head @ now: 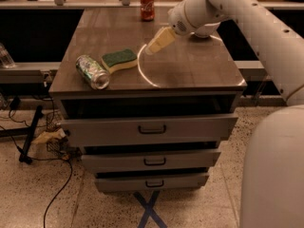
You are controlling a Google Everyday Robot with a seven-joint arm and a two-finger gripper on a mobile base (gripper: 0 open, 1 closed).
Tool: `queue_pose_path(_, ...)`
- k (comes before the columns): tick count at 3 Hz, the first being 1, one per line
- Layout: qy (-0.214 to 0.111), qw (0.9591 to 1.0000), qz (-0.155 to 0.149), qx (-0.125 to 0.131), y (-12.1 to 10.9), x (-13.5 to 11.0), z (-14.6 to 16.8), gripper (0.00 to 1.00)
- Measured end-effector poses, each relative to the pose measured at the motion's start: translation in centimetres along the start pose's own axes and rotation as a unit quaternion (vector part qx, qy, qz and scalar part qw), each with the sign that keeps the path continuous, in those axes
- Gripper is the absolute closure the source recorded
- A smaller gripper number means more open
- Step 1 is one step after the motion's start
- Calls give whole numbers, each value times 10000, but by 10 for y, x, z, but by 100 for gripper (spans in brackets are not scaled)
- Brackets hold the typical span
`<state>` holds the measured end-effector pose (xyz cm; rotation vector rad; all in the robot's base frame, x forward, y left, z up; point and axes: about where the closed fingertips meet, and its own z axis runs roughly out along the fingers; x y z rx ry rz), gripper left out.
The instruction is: Move sponge near green can
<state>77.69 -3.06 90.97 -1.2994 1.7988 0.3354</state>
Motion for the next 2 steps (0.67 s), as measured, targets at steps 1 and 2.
queue_pose_path(1,-357,9906,121,1312,-69,4,-101,0)
queue_pose_path(2,-535,9777,370,1998,-99,5,-148,0)
